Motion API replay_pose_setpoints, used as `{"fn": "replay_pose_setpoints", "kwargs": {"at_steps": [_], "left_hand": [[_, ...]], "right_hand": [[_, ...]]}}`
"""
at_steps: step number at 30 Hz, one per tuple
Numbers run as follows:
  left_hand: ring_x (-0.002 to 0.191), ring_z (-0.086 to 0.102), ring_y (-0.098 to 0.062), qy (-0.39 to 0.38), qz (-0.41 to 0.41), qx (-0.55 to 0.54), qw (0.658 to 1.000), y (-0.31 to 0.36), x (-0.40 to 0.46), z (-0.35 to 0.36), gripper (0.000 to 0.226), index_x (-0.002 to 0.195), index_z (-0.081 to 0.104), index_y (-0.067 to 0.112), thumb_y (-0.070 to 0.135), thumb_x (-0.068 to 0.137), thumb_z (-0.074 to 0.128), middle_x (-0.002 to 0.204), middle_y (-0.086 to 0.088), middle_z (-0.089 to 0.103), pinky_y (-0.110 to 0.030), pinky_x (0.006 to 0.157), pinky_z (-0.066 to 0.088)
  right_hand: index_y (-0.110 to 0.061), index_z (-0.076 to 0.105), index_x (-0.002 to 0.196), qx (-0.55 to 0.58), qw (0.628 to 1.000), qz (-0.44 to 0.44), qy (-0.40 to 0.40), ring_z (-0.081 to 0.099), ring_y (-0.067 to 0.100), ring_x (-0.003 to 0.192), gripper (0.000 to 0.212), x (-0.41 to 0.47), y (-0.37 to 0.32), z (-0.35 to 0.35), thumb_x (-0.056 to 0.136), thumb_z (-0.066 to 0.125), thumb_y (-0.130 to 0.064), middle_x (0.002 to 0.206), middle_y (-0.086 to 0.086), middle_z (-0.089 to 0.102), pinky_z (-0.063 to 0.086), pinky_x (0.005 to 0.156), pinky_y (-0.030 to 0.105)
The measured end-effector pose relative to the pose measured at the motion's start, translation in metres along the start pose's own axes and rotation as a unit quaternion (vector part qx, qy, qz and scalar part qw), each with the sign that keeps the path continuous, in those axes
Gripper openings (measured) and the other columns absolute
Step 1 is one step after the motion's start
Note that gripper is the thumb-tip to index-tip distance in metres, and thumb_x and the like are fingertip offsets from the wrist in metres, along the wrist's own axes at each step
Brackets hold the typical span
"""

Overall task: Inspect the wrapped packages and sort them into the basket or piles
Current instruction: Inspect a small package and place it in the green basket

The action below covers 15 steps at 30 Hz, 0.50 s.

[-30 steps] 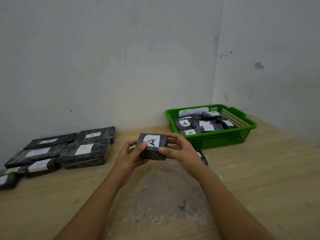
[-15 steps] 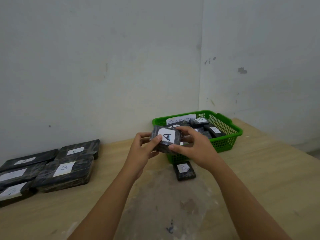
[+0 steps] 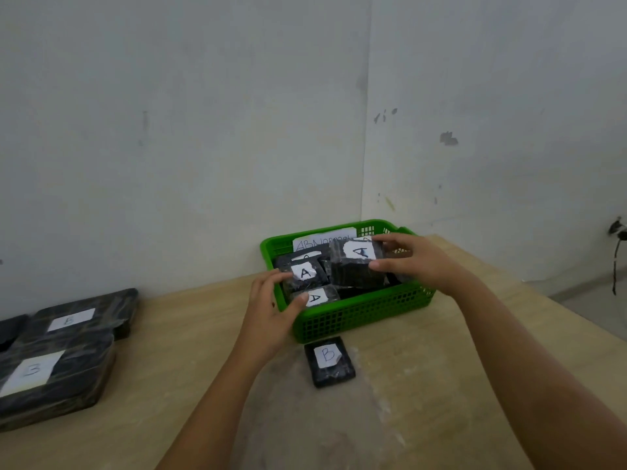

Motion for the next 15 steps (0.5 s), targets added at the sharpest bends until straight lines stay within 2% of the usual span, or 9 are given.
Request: {"fn": "replay_pose_setpoints", "kwargs": {"at_steps": [4, 7, 11, 13, 15], "left_hand": [[0.136, 0.041, -0.009, -0.002, 0.015, 0.008, 1.000, -0.003, 0.003, 0.002, 0.040, 0.127, 0.059, 0.030, 0.031, 0.091, 0.076, 0.138, 0.012, 0.039, -0.040, 0.118, 0.038], [0.137, 0.040, -0.009, -0.002, 0.016, 0.004, 1.000, -0.004, 0.004, 0.003, 0.037, 0.122, 0.058, 0.036, 0.032, 0.090, 0.075, 0.137, 0.014, 0.038, -0.042, 0.117, 0.039], [0.139, 0.040, -0.011, 0.001, 0.018, 0.004, 1.000, -0.005, 0.004, 0.004, 0.035, 0.120, 0.057, 0.038, 0.031, 0.091, 0.075, 0.138, 0.014, 0.037, -0.045, 0.117, 0.040], [0.138, 0.040, -0.010, 0.004, 0.020, 0.006, 1.000, -0.006, 0.004, 0.005, 0.035, 0.120, 0.057, 0.038, 0.031, 0.091, 0.074, 0.138, 0.014, 0.037, -0.043, 0.116, 0.041], [0.137, 0.040, -0.007, 0.007, 0.021, 0.006, 1.000, -0.008, 0.004, 0.005, 0.034, 0.121, 0.058, 0.037, 0.030, 0.091, 0.074, 0.138, 0.015, 0.037, -0.041, 0.114, 0.042]], "right_hand": [[-0.040, 0.063, 0.136, -0.029, 0.998, 0.017, -0.047, 0.065, 0.002, 0.106, 0.061, 0.011, 0.012, -0.009, 0.080, 0.084, -0.038, 0.123, -0.010, 0.063, 0.055, 0.080, 0.016], [-0.042, 0.064, 0.136, -0.074, 0.991, 0.037, -0.109, 0.064, 0.011, 0.115, 0.059, 0.017, 0.021, -0.006, 0.080, 0.084, -0.042, 0.127, -0.002, 0.067, 0.052, 0.101, 0.030], [-0.038, 0.064, 0.138, -0.077, 0.983, 0.044, -0.159, 0.059, 0.002, 0.119, 0.055, 0.022, 0.017, -0.003, 0.085, 0.081, -0.032, 0.130, -0.008, 0.066, 0.047, 0.102, 0.023], [-0.035, 0.063, 0.139, -0.080, 0.981, 0.052, -0.170, 0.061, 0.006, 0.118, 0.055, 0.025, 0.017, -0.002, 0.087, 0.079, -0.028, 0.130, -0.007, 0.066, 0.048, 0.107, 0.030], [-0.034, 0.062, 0.141, -0.091, 0.978, 0.057, -0.178, 0.060, 0.014, 0.121, 0.056, 0.026, 0.017, 0.000, 0.088, 0.078, -0.027, 0.134, -0.004, 0.064, 0.049, 0.104, 0.029]]}}
Point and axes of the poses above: each hand's wrist, its own x-axis towards the middle knuckle, its own z-axis out of the palm, y = z × x, the point moved 3 cm from there along x, towards the middle knuckle
